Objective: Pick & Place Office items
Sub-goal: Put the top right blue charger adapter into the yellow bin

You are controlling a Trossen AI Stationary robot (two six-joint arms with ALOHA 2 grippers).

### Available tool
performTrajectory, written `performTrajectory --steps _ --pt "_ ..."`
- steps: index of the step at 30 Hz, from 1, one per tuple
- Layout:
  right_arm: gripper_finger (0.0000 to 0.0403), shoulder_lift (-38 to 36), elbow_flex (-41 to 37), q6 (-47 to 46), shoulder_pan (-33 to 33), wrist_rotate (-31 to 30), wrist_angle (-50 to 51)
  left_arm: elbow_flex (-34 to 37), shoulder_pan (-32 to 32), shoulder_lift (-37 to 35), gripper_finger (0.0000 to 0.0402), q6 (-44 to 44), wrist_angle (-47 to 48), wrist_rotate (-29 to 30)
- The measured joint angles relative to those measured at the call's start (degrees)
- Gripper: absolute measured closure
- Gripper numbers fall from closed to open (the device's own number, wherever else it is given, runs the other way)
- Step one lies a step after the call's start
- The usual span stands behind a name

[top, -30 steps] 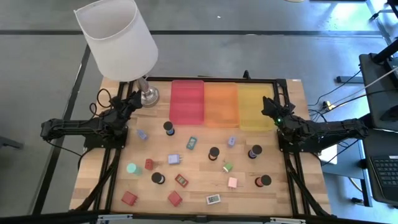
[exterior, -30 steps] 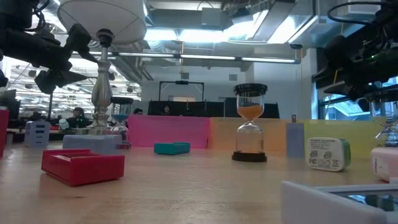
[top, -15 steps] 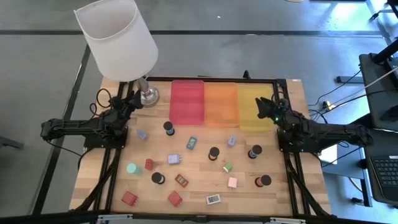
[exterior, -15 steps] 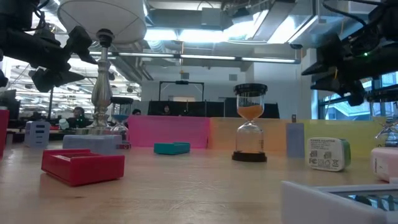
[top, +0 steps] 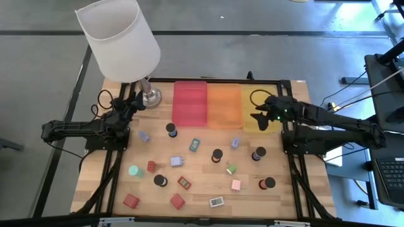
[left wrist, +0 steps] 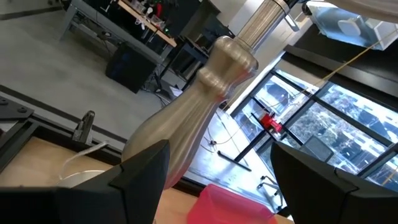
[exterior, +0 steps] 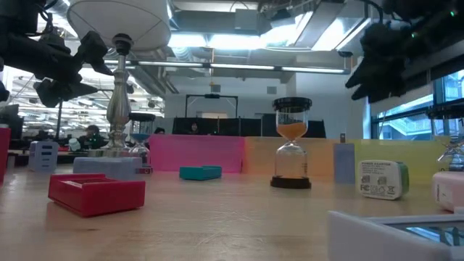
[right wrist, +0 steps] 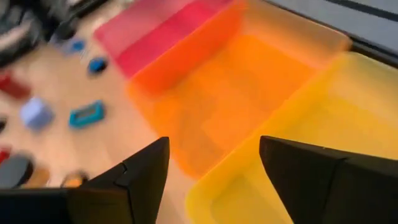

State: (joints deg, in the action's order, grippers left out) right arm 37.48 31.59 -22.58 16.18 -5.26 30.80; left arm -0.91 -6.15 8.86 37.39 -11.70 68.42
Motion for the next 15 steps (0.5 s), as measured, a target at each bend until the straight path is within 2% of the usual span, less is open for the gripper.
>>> performTrajectory --steps 9,15 --pt "0.0088 9.0 6.0 29.4 0.4 11.8 0.0 0.0 0.0 0.0 0.0125 -4.5 0.2 -0.1" --pt "0.0085 15.1 6.0 44.8 0.1 22.1 -0.1 0.0 0.0 0.0 0.0125 -5.6 0.2 -4.0"
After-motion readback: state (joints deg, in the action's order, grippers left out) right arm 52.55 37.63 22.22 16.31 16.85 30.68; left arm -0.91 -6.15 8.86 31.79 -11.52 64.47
